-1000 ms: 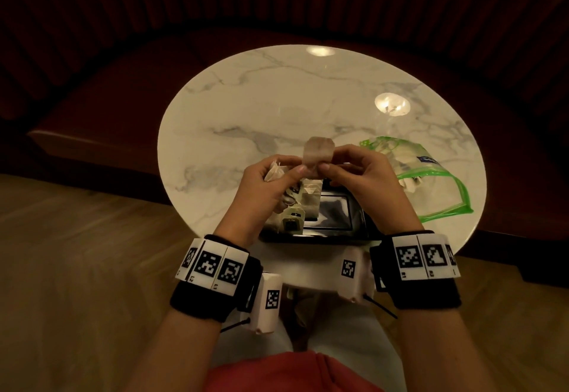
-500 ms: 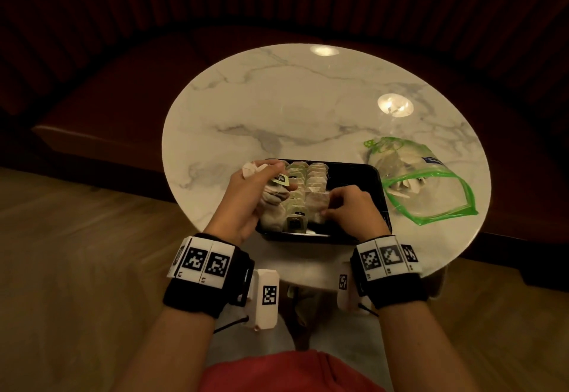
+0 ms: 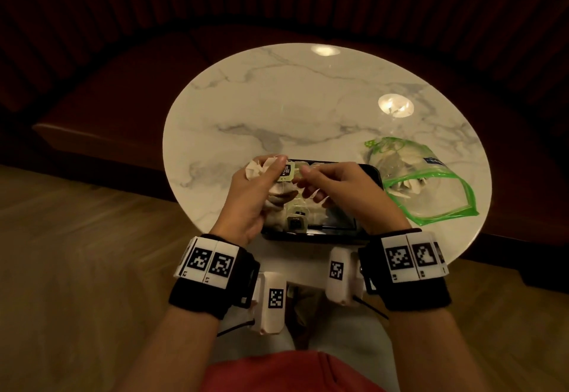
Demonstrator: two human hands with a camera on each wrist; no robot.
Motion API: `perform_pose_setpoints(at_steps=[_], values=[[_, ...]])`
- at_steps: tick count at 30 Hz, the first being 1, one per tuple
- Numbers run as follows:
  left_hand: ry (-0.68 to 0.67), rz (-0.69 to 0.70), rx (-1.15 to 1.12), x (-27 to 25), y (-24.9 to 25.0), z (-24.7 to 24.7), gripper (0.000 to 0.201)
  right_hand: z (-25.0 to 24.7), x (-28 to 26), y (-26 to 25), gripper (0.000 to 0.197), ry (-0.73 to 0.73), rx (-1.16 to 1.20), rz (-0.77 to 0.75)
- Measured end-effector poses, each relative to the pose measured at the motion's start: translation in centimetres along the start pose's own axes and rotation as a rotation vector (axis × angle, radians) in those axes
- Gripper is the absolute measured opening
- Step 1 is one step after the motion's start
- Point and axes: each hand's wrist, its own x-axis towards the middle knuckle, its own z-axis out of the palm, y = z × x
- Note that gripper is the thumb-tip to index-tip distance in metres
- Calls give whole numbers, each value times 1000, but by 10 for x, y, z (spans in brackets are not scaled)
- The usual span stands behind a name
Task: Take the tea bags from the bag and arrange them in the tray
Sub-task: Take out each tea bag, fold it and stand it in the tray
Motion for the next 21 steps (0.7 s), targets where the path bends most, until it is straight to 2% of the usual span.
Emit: perform_pose_setpoints(at_steps=[2, 6, 10, 13, 17, 21], values=[[2, 37, 44, 0, -1, 0, 13, 6, -1, -3, 26, -50, -10, -2], [-23, 44, 122, -3, 0, 2, 17, 12, -2, -4, 19, -40, -13, -8], [-52, -44, 100, -2, 2, 3, 35, 14, 0, 1, 12, 34, 39, 9], [-84, -141, 0, -1, 4, 1, 48, 12, 2, 3, 11, 137, 184, 45], [-129, -200, -173, -2, 7, -1, 42, 10, 4, 4, 17, 221, 364, 30], [-75, -213, -167, 1, 4, 2, 35, 10, 5, 3, 21, 278, 428, 32]])
